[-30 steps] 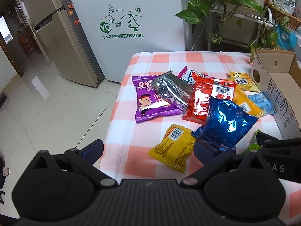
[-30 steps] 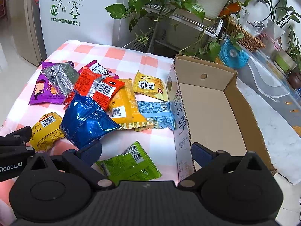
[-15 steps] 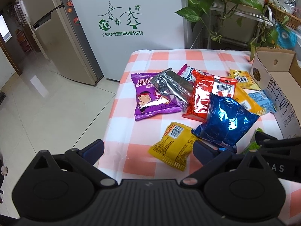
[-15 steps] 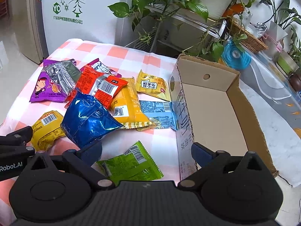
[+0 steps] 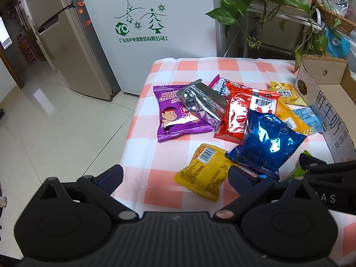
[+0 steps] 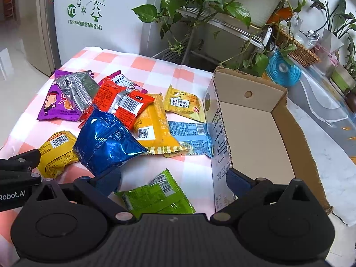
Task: Organize snacks
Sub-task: 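Move the right tool toward the blue foil snack bag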
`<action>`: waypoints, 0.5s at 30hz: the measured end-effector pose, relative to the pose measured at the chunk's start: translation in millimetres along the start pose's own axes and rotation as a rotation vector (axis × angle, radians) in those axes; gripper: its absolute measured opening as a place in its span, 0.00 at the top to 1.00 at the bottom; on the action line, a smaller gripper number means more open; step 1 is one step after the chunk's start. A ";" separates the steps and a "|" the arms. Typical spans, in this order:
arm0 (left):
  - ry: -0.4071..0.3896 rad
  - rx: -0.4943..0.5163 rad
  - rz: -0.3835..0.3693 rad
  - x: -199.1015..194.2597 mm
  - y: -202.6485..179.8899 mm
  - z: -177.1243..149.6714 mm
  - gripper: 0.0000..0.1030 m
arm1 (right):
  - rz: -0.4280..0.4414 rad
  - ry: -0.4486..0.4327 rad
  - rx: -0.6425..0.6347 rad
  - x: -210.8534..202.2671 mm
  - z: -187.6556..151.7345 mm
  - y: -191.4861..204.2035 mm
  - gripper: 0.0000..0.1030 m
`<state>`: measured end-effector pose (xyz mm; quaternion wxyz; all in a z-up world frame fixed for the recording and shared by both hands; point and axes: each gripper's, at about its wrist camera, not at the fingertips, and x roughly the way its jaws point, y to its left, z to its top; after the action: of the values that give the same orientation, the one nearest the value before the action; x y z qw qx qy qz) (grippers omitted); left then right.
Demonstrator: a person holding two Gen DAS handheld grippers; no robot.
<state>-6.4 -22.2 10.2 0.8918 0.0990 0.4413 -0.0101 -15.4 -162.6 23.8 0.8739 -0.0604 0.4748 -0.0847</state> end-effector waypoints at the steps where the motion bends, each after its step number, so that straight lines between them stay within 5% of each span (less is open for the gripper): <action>1: -0.001 -0.002 -0.007 -0.1 0.3 0.4 0.03 | 0.010 -0.006 -0.002 0.2 -0.1 -1.4 0.00; 15: -0.073 -0.124 -0.092 -13.1 32.7 14.6 0.03 | 0.239 -0.118 -0.011 -14.8 -2.0 -31.4 0.00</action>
<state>0.5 6.2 34.6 0.9103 0.0229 0.4123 -0.0274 -27.9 -190.4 40.7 0.9038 -0.0129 0.4269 0.0265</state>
